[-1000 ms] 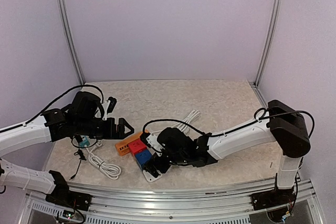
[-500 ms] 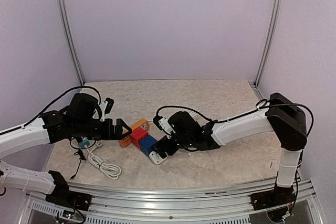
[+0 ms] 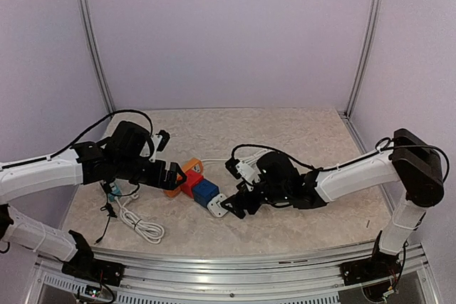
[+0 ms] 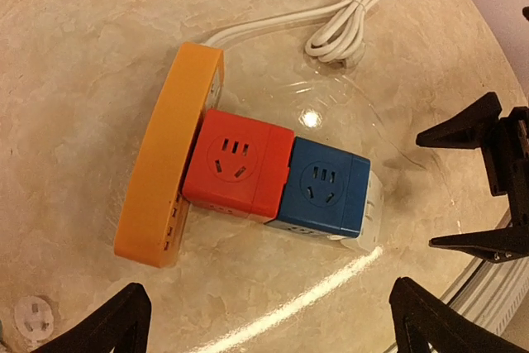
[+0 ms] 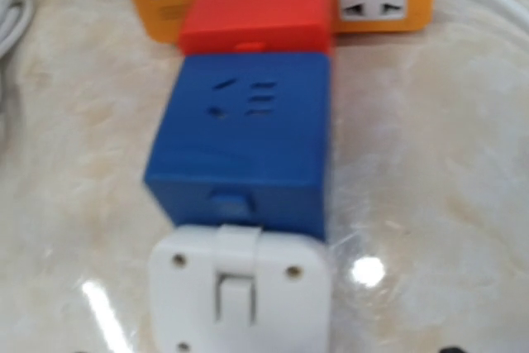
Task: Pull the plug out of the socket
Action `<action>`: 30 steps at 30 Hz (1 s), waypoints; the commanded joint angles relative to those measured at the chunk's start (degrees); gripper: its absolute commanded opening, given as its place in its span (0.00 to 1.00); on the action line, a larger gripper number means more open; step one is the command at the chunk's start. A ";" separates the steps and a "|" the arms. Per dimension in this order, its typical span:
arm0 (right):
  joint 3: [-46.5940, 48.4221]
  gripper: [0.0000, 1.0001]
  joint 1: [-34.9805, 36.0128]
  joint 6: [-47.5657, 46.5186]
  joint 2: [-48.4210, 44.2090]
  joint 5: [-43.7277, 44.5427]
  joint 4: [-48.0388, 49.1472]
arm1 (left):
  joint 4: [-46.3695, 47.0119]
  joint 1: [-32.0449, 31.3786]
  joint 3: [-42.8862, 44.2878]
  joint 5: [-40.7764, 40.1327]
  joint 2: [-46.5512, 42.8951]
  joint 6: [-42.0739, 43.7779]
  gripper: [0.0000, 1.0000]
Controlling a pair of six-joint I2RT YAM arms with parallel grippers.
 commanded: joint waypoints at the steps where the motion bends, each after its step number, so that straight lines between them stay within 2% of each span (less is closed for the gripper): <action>1: -3.38 0.89 0.37 -2.02 -0.38 -4.67 6.34 | -0.43 -3.89 5.93 -0.92 5.31 15.63 0.99; 5: -4.37 0.90 0.39 -3.52 -0.32 -4.15 7.78 | 2.39 -9.48 5.35 -6.12 5.09 34.98 0.99; 6: -4.48 0.89 0.39 -3.70 -0.44 -4.32 7.74 | 2.53 -9.36 5.93 -4.31 4.66 38.21 0.99; 10: -4.88 0.90 0.36 -4.07 -0.92 -4.76 8.48 | -2.29 -2.80 12.27 13.66 5.26 50.10 0.99; 14: -5.39 0.90 0.21 -4.06 -0.40 -5.23 10.05 | -6.88 -1.45 16.58 15.00 8.92 61.24 0.99; 19: -6.53 0.90 -0.49 -2.88 0.12 -6.29 12.84 | -6.83 0.29 20.25 16.46 13.82 67.62 0.99; 23: -7.30 0.90 -0.86 -2.86 0.01 -7.36 13.62 | -7.11 0.21 21.77 19.10 18.27 71.63 0.94; 30: -7.93 0.90 -1.55 -3.05 0.36 -9.32 14.67 | -9.75 -0.38 22.85 14.82 25.59 77.61 0.89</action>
